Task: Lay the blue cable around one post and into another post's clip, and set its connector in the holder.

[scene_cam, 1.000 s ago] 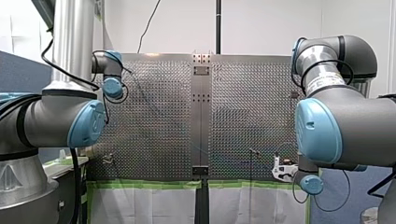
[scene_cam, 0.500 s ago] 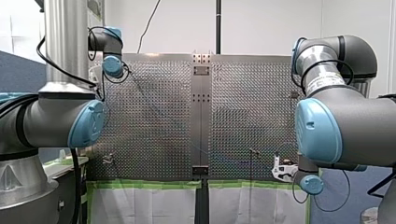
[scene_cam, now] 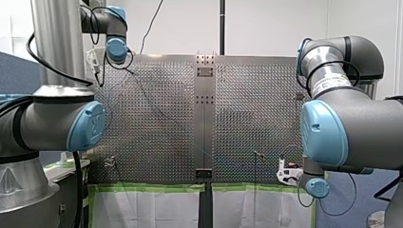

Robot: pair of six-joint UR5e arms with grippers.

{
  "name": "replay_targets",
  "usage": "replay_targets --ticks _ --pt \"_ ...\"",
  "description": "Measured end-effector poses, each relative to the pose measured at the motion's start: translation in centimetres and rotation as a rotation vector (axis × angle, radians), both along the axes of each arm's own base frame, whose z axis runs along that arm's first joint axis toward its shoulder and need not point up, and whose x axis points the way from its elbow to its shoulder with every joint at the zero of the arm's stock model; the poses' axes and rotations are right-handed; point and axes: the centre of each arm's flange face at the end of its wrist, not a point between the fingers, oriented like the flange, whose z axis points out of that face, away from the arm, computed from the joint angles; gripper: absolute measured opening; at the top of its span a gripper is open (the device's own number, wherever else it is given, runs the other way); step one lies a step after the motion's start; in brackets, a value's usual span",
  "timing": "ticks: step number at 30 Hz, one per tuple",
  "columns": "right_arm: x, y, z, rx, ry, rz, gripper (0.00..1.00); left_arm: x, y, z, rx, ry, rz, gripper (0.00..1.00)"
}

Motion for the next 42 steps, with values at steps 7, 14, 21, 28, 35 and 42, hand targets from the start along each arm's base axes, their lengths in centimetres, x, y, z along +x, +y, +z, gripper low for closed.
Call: replay_targets --ticks 7,14,21,28,35,42 --pt "0.0 0.0 0.0 0.0 0.001 -0.001 0.0 -2.3 -0.7 3.2 0.046 -0.004 0.041 1.0" --pt "-0.2 -0.1 0.0 -0.001 0.0 -0.003 0.0 -2.5 -2.0 2.1 0.095 0.092 0.061 1.0" --pt "-0.1 -0.1 0.0 -0.002 0.0 -0.001 0.0 -3.8 -3.7 4.1 0.147 0.125 0.071 1.0" --pt "0.0 0.0 0.0 -0.001 0.0 0.002 0.0 -4.8 -4.0 6.9 0.195 0.134 0.092 1.0" --pt "0.0 0.0 0.0 0.001 0.0 0.003 0.0 -5.4 -4.3 7.6 0.253 0.186 0.088 1.0" --pt "0.0 0.0 0.0 0.004 -0.004 0.003 0.0 -5.8 -4.6 6.6 0.31 0.277 0.074 1.0"
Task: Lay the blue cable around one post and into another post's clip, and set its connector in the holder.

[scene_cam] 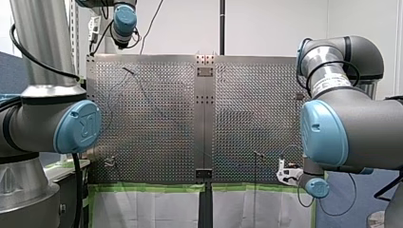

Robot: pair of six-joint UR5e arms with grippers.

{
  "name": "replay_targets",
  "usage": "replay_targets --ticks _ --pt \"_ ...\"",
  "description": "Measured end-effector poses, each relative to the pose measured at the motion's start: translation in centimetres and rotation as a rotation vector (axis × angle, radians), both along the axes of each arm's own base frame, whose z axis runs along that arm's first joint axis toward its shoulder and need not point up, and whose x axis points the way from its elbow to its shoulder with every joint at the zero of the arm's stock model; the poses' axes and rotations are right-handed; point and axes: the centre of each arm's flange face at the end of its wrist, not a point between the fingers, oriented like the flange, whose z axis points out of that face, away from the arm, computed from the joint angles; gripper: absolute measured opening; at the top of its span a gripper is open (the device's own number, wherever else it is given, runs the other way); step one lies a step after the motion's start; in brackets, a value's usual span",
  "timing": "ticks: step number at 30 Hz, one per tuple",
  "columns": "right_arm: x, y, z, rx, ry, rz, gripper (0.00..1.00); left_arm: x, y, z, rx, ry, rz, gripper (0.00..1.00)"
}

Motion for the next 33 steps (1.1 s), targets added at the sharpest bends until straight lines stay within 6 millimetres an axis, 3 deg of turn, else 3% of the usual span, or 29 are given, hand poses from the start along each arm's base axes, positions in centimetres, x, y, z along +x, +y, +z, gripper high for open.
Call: replay_targets --ticks 20,33 --pt "0.1 0.0 0.0 0.0 -0.002 0.002 0.0 -0.3 0.6 -3.1 0.039 0.223 0.047 1.0" --pt "0.2 0.0 0.0 -0.002 -0.002 0.004 0.0 -1.4 0.7 -3.9 0.044 0.334 0.046 1.0"
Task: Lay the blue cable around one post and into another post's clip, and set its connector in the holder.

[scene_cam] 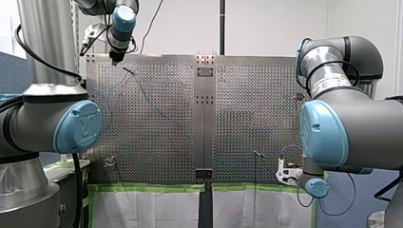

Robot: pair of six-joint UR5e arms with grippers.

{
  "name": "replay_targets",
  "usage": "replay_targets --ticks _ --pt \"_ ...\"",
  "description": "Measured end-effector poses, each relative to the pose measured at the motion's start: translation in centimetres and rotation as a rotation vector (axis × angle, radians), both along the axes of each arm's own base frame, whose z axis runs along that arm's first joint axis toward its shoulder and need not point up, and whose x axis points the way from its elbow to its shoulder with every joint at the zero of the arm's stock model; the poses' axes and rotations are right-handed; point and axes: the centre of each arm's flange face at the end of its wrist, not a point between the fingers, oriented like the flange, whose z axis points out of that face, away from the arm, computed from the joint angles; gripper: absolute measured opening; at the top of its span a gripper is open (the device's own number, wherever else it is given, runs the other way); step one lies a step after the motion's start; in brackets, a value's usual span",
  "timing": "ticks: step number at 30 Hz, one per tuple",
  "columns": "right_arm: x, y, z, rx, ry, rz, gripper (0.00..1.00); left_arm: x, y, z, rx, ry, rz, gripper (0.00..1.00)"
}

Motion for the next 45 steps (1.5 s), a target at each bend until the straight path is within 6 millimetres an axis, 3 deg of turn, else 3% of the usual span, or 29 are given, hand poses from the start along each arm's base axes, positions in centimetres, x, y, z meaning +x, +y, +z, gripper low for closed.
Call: replay_targets --ticks 30,45 --pt "0.2 0.1 0.0 0.003 0.0 0.003 0.0 -3.3 0.2 -0.7 0.018 0.24 0.007 1.0" --pt "0.2 0.1 0.0 0.001 0.0 0.003 0.0 -4.0 0.7 -0.3 0.027 0.237 0.058 1.0"
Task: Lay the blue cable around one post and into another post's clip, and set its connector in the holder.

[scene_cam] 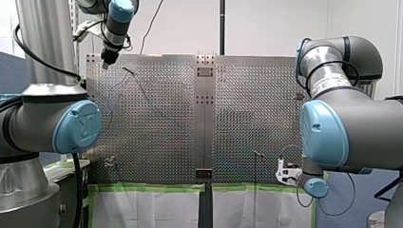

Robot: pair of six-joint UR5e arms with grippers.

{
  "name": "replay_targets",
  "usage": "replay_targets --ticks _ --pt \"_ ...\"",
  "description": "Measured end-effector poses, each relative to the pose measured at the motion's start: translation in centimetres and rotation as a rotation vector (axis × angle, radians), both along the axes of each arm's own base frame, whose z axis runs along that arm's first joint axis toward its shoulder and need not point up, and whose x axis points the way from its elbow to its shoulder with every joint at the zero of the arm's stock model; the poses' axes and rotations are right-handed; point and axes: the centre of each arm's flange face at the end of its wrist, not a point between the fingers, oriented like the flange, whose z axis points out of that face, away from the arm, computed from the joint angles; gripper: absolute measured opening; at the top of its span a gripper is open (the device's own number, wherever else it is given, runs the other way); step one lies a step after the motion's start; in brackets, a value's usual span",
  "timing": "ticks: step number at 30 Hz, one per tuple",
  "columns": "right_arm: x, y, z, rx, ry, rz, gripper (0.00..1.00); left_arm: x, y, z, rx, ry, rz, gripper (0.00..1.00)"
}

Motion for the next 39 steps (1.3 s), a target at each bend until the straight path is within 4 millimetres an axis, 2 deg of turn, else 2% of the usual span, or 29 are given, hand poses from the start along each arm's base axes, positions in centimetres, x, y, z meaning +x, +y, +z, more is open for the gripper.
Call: replay_targets --ticks 29,32,39 --pt "0.0 0.0 0.0 0.0 0.0 0.0 0.0 -0.1 0.1 0.1 0.0 -0.01 0.008 1.0" --pt "0.0 0.0 0.0 0.001 0.0 0.0 0.0 0.0 -0.1 -0.2 -0.008 -0.015 -0.001 1.0" --pt "0.0 0.0 0.0 0.0 0.0 0.0 0.0 0.4 -0.6 -2.5 -0.038 -0.012 -0.05 1.0"
